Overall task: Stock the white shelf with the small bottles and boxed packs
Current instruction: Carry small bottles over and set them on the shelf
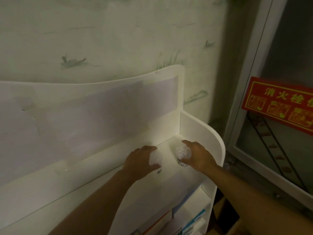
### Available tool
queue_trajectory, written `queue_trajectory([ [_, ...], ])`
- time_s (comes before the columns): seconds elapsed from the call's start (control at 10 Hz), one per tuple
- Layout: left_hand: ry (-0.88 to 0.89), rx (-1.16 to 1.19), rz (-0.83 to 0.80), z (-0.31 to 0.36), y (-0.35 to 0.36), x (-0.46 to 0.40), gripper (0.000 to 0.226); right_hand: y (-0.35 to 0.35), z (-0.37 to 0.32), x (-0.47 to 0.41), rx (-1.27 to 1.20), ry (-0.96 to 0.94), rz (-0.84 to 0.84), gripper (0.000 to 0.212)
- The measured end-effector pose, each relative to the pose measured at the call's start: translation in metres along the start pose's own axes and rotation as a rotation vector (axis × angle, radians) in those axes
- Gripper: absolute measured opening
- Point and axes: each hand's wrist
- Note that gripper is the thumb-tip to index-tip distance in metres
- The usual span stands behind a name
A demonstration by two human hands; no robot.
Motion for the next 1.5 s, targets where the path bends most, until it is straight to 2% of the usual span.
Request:
queue_trajectory([
  [0.2,0.018,0.029,0.055,0.021,0.010,-0.026,0.050,-0.003,0.012,-0.008,-0.016,0.032,-0.027,0.084],
  [0.4,-0.015,-0.172,0.129,0.020,0.011,-0.029,0.041,-0.001,-0.001,-0.019,-0.140,0.043,-0.048,0.082],
  [0.5,-0.053,-0.175,0.175,0.011,0.011,-0.034,0.037,-0.001,-0.006,-0.018,-0.226,0.014,-0.068,0.081],
  [0.6,-0.012,0.032,0.137,0.009,0.019,-0.037,0.038,0.003,-0.006,-0.014,-0.281,-0.022,-0.059,0.083],
  [0.7,0.069,-0.075,0.048,0.011,0.026,-0.040,0.061,0.013,-0.001,-0.002,-0.261,-0.094,-0.061,0.090],
  [0.8,0.084,-0.253,-0.040,0.015,0.010,-0.028,0.079,0.014,0.005,0.011,-0.142,-0.085,-0.028,0.087],
  [0.9,0.100,-0.309,-0.065,0.004,-0.012,-0.013,0.080,0.004,0.004,0.015,-0.100,-0.086,0.012,0.080],
  [1.0,0.091,-0.383,-0.087,-0.015,-0.054,0.009,0.065,-0.015,-0.013,0.013,0.065,-0.123,-0.005,0.068],
  [1.1,0.050,-0.451,-0.126,-0.037,-0.099,0.047,0.062,-0.033,-0.047,0.004,0.184,-0.180,0.042,0.056],
  [1.2,-0.020,-0.523,-0.140,-0.067,-0.137,0.092,0.061,-0.045,-0.083,-0.003,0.220,-0.215,0.056,0.052],
  [1.3,-0.097,-0.500,-0.136,-0.097,-0.170,0.141,0.055,-0.049,-0.121,-0.006,0.178,-0.313,0.040,0.049],
  [1.5,-0.276,-0.458,-0.113,-0.149,-0.212,0.235,0.051,-0.028,-0.223,0.013,0.164,-0.549,-0.134,0.050],
])
Point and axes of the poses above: each hand's wrist, its own x-axis away from the middle knuckle, its own y-axis out of the palm, z = x × y, and after that the axes turned 8 degrees about -z, right-handed
